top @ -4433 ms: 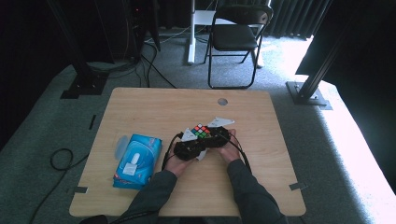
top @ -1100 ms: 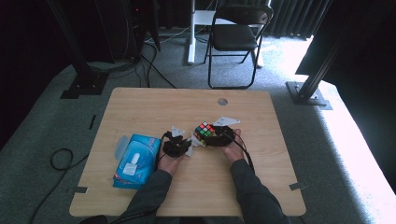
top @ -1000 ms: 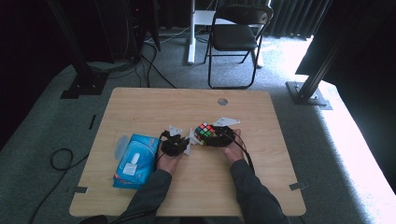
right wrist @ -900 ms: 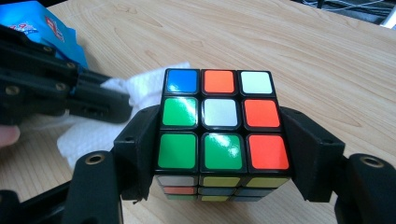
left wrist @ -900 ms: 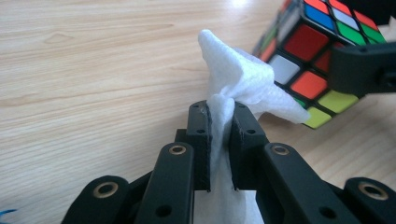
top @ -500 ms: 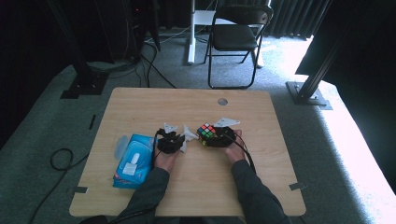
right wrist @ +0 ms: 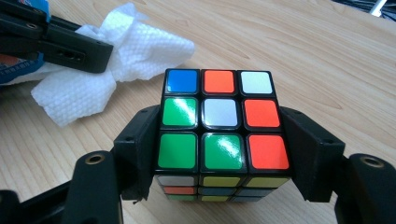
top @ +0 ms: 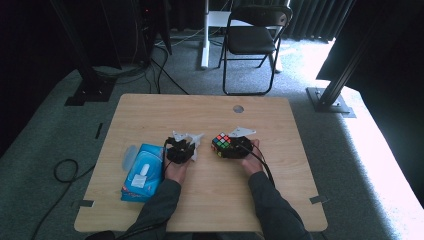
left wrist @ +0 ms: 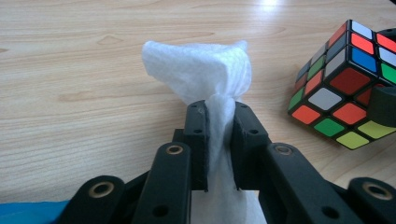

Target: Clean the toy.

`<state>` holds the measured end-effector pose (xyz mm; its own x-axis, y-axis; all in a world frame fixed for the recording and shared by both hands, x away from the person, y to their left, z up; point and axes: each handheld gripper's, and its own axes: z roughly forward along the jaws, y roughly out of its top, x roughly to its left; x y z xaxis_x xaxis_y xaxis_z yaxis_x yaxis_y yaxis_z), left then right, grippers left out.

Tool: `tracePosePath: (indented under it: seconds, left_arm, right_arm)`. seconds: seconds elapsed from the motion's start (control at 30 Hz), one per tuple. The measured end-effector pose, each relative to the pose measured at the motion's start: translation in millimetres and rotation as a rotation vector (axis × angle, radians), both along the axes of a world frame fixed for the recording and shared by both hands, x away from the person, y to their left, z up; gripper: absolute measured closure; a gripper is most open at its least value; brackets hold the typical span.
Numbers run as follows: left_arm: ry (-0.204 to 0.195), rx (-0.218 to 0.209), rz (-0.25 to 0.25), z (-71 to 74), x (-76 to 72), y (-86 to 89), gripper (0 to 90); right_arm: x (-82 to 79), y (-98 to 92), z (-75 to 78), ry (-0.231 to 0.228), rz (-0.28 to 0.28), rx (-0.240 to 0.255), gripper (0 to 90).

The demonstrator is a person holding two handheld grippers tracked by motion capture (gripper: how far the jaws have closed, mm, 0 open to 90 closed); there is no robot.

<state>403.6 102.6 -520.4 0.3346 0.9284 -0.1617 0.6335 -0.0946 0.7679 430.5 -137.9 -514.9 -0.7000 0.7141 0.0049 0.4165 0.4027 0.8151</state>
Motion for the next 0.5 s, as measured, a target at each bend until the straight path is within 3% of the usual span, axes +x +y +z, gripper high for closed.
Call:
tracePosePath:
  seconds: [0.5]
  left_arm:
    - [0.016,-0.007,-0.012,-2.6,1.7,-0.7,70.1]
  right_arm:
    - [-0.1,0.6,-7.4,0.016,0.003,-0.003,34.1]
